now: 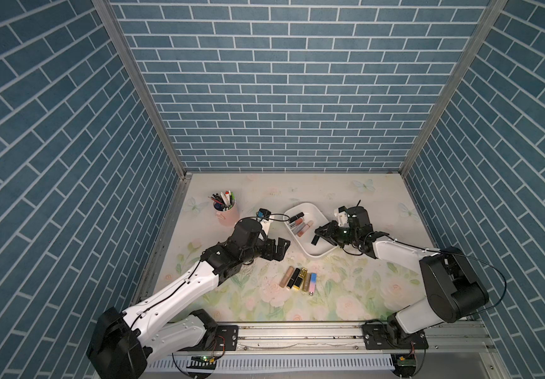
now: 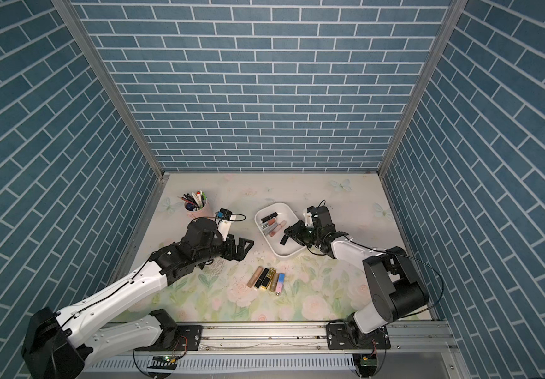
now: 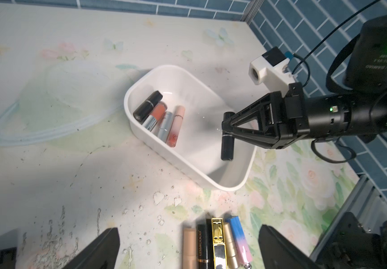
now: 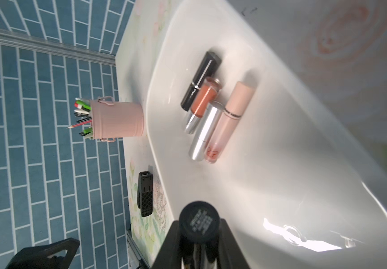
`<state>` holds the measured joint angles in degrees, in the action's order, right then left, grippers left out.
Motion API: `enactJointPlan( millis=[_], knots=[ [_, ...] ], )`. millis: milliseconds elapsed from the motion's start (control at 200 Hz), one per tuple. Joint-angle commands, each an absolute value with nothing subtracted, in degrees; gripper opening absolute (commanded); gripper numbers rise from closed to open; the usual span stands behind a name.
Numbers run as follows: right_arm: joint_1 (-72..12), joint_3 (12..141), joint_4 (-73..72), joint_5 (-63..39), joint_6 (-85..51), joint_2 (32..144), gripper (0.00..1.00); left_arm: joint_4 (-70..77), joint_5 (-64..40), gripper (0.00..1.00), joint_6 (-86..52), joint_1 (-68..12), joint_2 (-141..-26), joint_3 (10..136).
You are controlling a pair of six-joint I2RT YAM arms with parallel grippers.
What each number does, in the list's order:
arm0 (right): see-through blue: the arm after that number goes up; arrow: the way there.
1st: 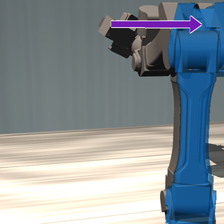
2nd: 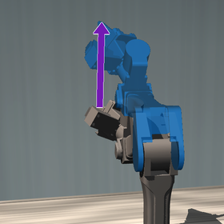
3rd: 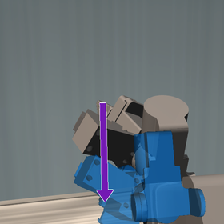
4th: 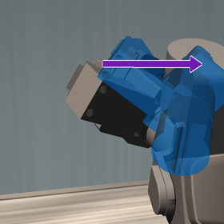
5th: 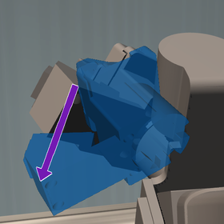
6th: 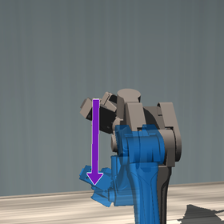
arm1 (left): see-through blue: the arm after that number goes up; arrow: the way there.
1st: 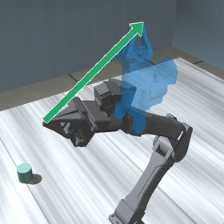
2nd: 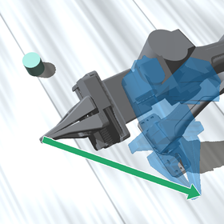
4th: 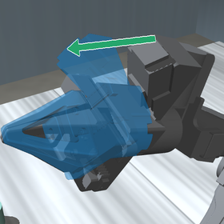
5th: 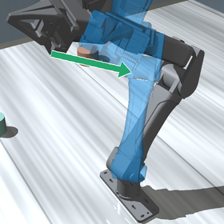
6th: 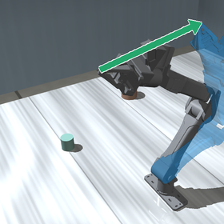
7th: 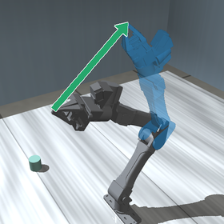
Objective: Put the lipstick into the storage box
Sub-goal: Place the lipstick in the storage box.
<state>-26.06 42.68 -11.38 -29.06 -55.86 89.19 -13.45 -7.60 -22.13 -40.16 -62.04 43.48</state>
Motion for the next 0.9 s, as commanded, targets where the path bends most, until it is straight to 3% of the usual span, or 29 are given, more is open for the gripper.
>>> enactJointPlan(
  millis=[0, 445, 895],
  knots=[
    [-25.89, 44.88, -12.33, -26.36, -58.22, 91.52, 0.10, -14.07, -4.93, 1.00, -20.61, -41.33, -63.06, 42.80],
    [-25.93, 49.03, -13.92, -23.72, -60.26, 99.93, 0.15, -14.14, -3.35, 1.00, -18.20, -43.77, -67.58, 42.01],
    [-26.18, 51.16, -15.60, -25.31, -61.37, 104.34, 0.30, -13.45, -3.87, 1.00, -17.84, -44.07, -69.39, 42.27]
  ],
)
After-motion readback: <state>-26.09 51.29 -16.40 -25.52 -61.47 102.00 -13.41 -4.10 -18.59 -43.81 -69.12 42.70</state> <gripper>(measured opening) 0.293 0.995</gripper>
